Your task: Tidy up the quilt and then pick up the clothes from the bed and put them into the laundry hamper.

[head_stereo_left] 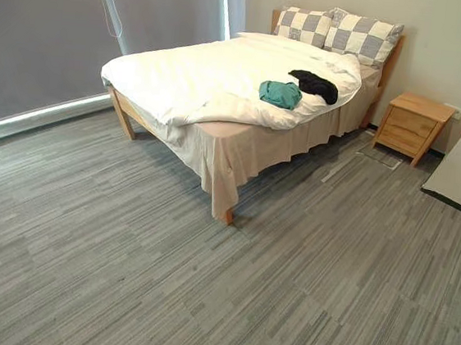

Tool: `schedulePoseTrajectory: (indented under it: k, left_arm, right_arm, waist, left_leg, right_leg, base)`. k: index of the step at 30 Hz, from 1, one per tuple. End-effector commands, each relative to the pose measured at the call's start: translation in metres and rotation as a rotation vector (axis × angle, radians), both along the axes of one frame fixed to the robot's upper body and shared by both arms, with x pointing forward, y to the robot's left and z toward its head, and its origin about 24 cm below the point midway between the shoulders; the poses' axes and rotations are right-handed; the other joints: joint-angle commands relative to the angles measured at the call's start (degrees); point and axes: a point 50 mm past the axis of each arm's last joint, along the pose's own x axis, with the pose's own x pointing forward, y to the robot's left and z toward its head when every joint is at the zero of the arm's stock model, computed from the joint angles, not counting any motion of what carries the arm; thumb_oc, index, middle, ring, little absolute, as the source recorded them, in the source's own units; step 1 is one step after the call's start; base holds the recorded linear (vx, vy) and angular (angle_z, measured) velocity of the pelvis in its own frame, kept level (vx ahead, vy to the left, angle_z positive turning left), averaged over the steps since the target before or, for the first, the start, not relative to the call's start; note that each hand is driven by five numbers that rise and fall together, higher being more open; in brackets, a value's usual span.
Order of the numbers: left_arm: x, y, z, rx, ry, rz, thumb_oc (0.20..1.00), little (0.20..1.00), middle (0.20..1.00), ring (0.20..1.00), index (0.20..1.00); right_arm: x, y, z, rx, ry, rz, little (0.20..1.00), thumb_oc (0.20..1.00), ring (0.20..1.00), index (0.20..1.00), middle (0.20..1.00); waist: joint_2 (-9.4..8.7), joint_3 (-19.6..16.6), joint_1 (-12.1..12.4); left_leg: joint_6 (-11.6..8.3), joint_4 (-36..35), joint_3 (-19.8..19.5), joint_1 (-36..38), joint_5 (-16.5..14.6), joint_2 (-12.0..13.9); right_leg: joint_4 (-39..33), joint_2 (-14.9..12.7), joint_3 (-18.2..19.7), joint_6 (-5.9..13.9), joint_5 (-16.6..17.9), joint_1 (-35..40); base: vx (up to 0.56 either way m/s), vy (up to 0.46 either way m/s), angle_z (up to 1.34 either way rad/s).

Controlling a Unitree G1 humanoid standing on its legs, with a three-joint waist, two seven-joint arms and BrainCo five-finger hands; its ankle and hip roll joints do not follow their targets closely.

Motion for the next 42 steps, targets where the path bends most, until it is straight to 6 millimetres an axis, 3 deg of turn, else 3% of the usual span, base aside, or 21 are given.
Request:
schedulePoseTrajectory:
  k: [1, 7, 9, 10, 12, 14, 15, 17, 20, 22, 25, 27, 29, 31, 32, 34, 35, 36, 39, 41, 42]
  left_arm:
    - [0.07, 0.017, 0.005, 0.167, -0.048, -0.327, 1.0, 1.0, 1.0, 1.0, 1.0]
    - [0.074, 0.01, 0.006, 0.177, -0.067, -0.451, 1.0, 1.0, 1.0, 1.0, 1.0]
    - [0.077, 0.009, 0.006, 0.187, -0.072, -0.508, 1.0, 1.0, 1.0, 1.0, 1.0]
    - [0.08, 0.01, 0.008, 0.192, -0.084, -0.505, 1.0, 1.0, 1.0, 1.0, 1.0]
    - [0.085, 0.013, 0.01, 0.215, -0.114, -0.469, 1.0, 1.0, 1.0, 1.0, 1.0]
    - [0.087, 0.017, 0.011, 0.231, -0.127, -0.431, 1.0, 1.0, 1.0, 1.0, 1.0]
    - [0.082, 0.018, 0.01, 0.23, -0.111, -0.447, 1.0, 1.0, 1.0, 1.0, 1.0]
    - [0.079, 0.017, 0.009, 0.227, -0.1, -0.481, 1.0, 1.0, 1.0, 1.0, 1.0]
    - [0.078, 0.015, 0.009, 0.223, -0.097, -0.54, 1.0, 1.0, 1.0, 1.0, 1.0]
    - [0.078, 0.014, 0.008, 0.223, -0.095, -0.561, 1.0, 1.0, 1.0, 1.0, 1.0]
    - [0.073, 0.014, 0.007, 0.223, -0.087, -0.541, 1.0, 1.0, 1.0, 1.0, 1.0]
    - [0.078, 0.013, 0.008, 0.217, -0.113, -0.489, 1.0, 1.0, 1.0, 1.0, 1.0]
    - [0.094, 0.018, 0.015, 0.243, -0.164, -0.477, 1.0, 1.0, 1.0, 1.0, 1.0]
    - [0.117, 0.02, 0.024, 0.287, -0.239, -0.482, 1.0, 1.0, 1.0, 1.0, 1.0]
    - [0.124, 0.019, 0.026, 0.312, -0.265, -0.493, 1.0, 1.0, 1.0, 1.0, 1.0]
    - [0.134, 0.012, 0.03, 0.334, -0.31, -0.517, 1.0, 1.0, 1.0, 1.0, 1.0]
    - [0.134, 0.009, 0.03, 0.339, -0.328, -0.513, 1.0, 1.0, 1.0, 1.0, 1.0]
    - [0.134, 0.006, 0.03, 0.329, -0.338, -0.494, 1.0, 1.0, 1.0, 1.0, 1.0]
    - [0.127, 0.01, 0.028, 0.339, -0.316, -0.48, 1.0, 1.0, 1.0, 1.0, 1.0]
    - [0.125, 0.013, 0.028, 0.35, -0.309, -0.485, 1.0, 1.0, 1.0, 1.0, 1.0]
    - [0.126, 0.013, 0.028, 0.35, -0.309, -0.485, 1.0, 1.0, 1.0, 1.0, 1.0]
  right_arm:
    - [0.057, 0.024, -0.003, -0.017, -0.07, 0.166, 1.0, 1.0, 1.0, 1.0, 1.0]
    - [0.075, 0.032, 0.002, 0.003, -0.152, 0.187, 1.0, 1.0, 1.0, 1.0, 1.0]
    - [0.084, 0.035, 0.005, -0.002, -0.175, 0.233, 1.0, 1.0, 1.0, 1.0, 1.0]
    - [0.087, 0.037, 0.006, 0.0, -0.193, 0.239, 1.0, 1.0, 1.0, 1.0, 1.0]
    - [0.09, 0.036, 0.007, -0.002, -0.217, 0.185, 1.0, 1.0, 1.0, 1.0, 1.0]
    - [0.085, 0.033, 0.006, -0.009, -0.213, 0.113, 1.0, 1.0, 1.0, 1.0, 1.0]
    - [0.073, 0.03, 0.004, -0.013, -0.19, 0.096, 1.0, 1.0, 1.0, 1.0, 1.0]
    - [0.065, 0.029, 0.002, -0.016, -0.169, 0.107, 1.0, 1.0, 1.0, 1.0, 1.0]
    - [0.049, 0.022, 0.0, -0.038, -0.121, 0.101, 1.0, 1.0, 1.0, 1.0, 1.0]
    - [0.041, 0.018, -0.001, -0.04, -0.102, 0.087, 1.0, 1.0, 1.0, 1.0, 1.0]
    - [0.027, 0.016, -0.003, -0.038, -0.068, 0.075, 1.0, 1.0, 1.0, 1.0, 1.0]
    - [0.021, 0.004, -0.002, -0.069, -0.04, 0.113, 1.0, 1.0, 1.0, 1.0, 1.0]
    - [0.036, -0.001, 0.002, -0.097, -0.088, 0.166, 1.0, 1.0, 1.0, 1.0, 1.0]
    - [0.06, -0.01, 0.009, -0.144, -0.154, 0.23, 1.0, 1.0, 1.0, 1.0, 1.0]
    - [0.07, -0.01, 0.011, -0.16, -0.175, 0.257, 1.0, 1.0, 1.0, 1.0, 1.0]
    - [0.093, -0.007, 0.017, -0.184, -0.236, 0.299, 1.0, 1.0, 1.0, 1.0, 1.0]
    - [0.099, -0.006, 0.02, -0.19, -0.264, 0.303, 1.0, 1.0, 1.0, 1.0, 1.0]
    - [0.115, -0.003, 0.027, -0.191, -0.333, 0.315, 1.0, 1.0, 1.0, 1.0, 1.0]
    - [0.118, -0.001, 0.028, -0.196, -0.337, 0.359, 1.0, 1.0, 1.0, 1.0, 1.0]
    - [0.124, 0.011, 0.031, -0.191, -0.369, 0.448, 1.0, 1.0, 1.0, 1.0, 1.0]
    - [0.124, 0.011, 0.031, -0.191, -0.369, 0.448, 1.0, 1.0, 1.0, 1.0, 1.0]
  waist:
    - [-4.02, 8.63, -3.65]
    - [-3.98, 8.69, -3.61]
    - [-3.66, 9.82, -3.77]
    - [-3.42, 10.57, -3.89]
    - [-2.9, 12.36, -4.78]
    - [-2.13, 13.23, -5.81]
    - [-2.14, 13.09, -6.98]
    - [-2.39, 13.17, -8.16]
    - [-1.38, 13.47, -11.11]
    - [-0.46, 13.59, -12.9]
    - [-0.4, 12.69, -13.17]
    - [0.52, 12.67, -12.9]
    - [-2.27, 14.62, -10.36]
    - [-5.17, 16.47, -7.42]
    - [-6.38, 16.39, -6.75]
    - [-6.0, 16.61, -3.92]
    - [-5.12, 16.2, -3.08]
    - [-3.42, 14.67, -1.89]
    - [-3.25, 13.92, -1.31]
    - [-4.12, 13.6, -0.17]
    - [-4.08, 13.42, -0.09]
  left_leg:
    - [-3.46, -19.01, 4.89, 15.3, 5.55, 2.36]
    - [-3.01, -19.9, 4.62, 16.2, 5.42, 2.18]
    - [-2.16, -19.62, 4.36, 15.79, 5.08, 2.16]
    - [-1.8, -19.48, 4.4, 15.64, 4.83, 2.24]
    - [-1.38, -19.92, 5.06, 17.0, 4.26, 2.33]
    - [-1.97, -21.42, 5.47, 19.44, 3.67, 3.3]
    - [-2.71, -22.5, 5.25, 21.58, 2.31, 3.3]
    - [-3.18, -22.8, 4.64, 23.05, 1.03, 2.99]
    - [-5.47, -22.8, 4.16, 26.28, -1.92, 5.04]
    - [-6.64, -22.8, 4.11, 28.91, -3.99, 6.26]
    - [-7.2, -21.44, 3.44, 31.43, -4.38, 6.87]
    - [-9.95, -3.52, 2.25, 26.29, 6.48, 8.93]
    - [-9.85, 16.8, -1.8, 16.41, 15.33, 6.69]
    - [-8.01, 26.0, -1.2, 9.44, 11.56, 4.63]
    - [-7.65, 25.18, -0.16, 6.86, 10.97, 3.69]
    - [-7.54, 19.24, 3.87, 2.17, 8.49, 4.57]
    - [-7.08, 11.87, 5.92, 1.61, 7.84, 4.99]
    - [-6.66, -6.45, 13.31, -0.37, 10.43, 6.6]
    - [-6.08, -13.67, 19.6, 2.35, 12.1, 7.54]
    - [-3.39, -15.0, 17.91, 4.88, 11.2, 4.63]
    - [-3.38, -15.1, 17.98, 4.67, 11.4, 4.71]
  right_leg:
    - [-21.11, -5.77, -1.0, 10.84, 4.13, 17.41]
    - [-21.1, -6.01, -0.63, 11.26, 4.3, 17.7]
    - [-14.83, -5.51, -0.25, 11.78, 3.64, 14.83]
    - [-10.06, -5.48, -0.27, 12.84, 3.52, 12.23]
    - [-0.8, -6.89, -1.57, 16.54, 8.05, 7.31]
    - [2.88, -8.73, -4.86, 17.66, 10.29, 3.15]
    - [-1.68, -9.48, -8.06, 16.1, 8.9, 0.44]
    - [-6.63, -9.51, -8.69, 15.23, 8.95, -0.83]
    - [-20.57, -9.86, -9.39, 15.67, 12.14, -3.49]
    - [-22.51, -10.95, -8.5, 16.51, 13.43, -6.34]
    - [-22.66, -10.49, -9.63, 15.25, 15.07, -4.93]
    - [-22.62, -7.71, -10.01, 11.69, 14.94, -0.54]
    - [-23.53, -7.19, -8.69, 8.58, 13.85, 5.21]
    - [-24.86, -8.06, -6.94, 7.34, 12.42, 10.1]
    - [-25.44, -8.96, -6.38, 7.47, 11.75, 11.27]
    - [-26.27, -8.52, -4.75, 8.34, 9.23, 14.75]
    - [-26.32, -8.19, -4.34, 9.15, 7.93, 16.02]
    - [-26.32, -7.39, -5.1, 10.65, 4.81, 19.29]
    - [-25.96, -7.26, -6.5, 11.17, 3.27, 21.61]
    - [-16.6, -7.11, -7.28, 11.91, 1.73, 21.73]
    - [-16.44, -7.05, -7.19, 11.87, 1.79, 21.35]
  base:
    - [0.08, 0.017, 0.76]
    - [0.05, 0.026, 0.18]
    - [-0.04, 0.056, -0.13]
    - [-0.04, 0.074, -0.06]
    - [0.06, 0.07, -0.39]
    - [0.31, 0.0, -0.38]
    - [0.38, -0.057, -0.14]
    - [0.39, -0.1, -0.11]
    - [0.5, -0.165, -0.02]
    - [0.51, -0.188, 0.18]
    - [0.39, -0.177, 0.26]
    - [0.56, -0.39, 0.22]
    - [0.35, -0.394, -0.13]
    - [0.41, -0.284, -0.42]
    - [0.48, -0.139, -0.47]
    - [0.52, 0.0, -0.55]
    - [0.78, 0.19, -0.43]
    - [0.62, 0.182, -0.35]
    - [0.4, 0.071, 0.21]
    - [0.36, 0.065, 0.06]
    - [0.4, 0.053, 0.06]
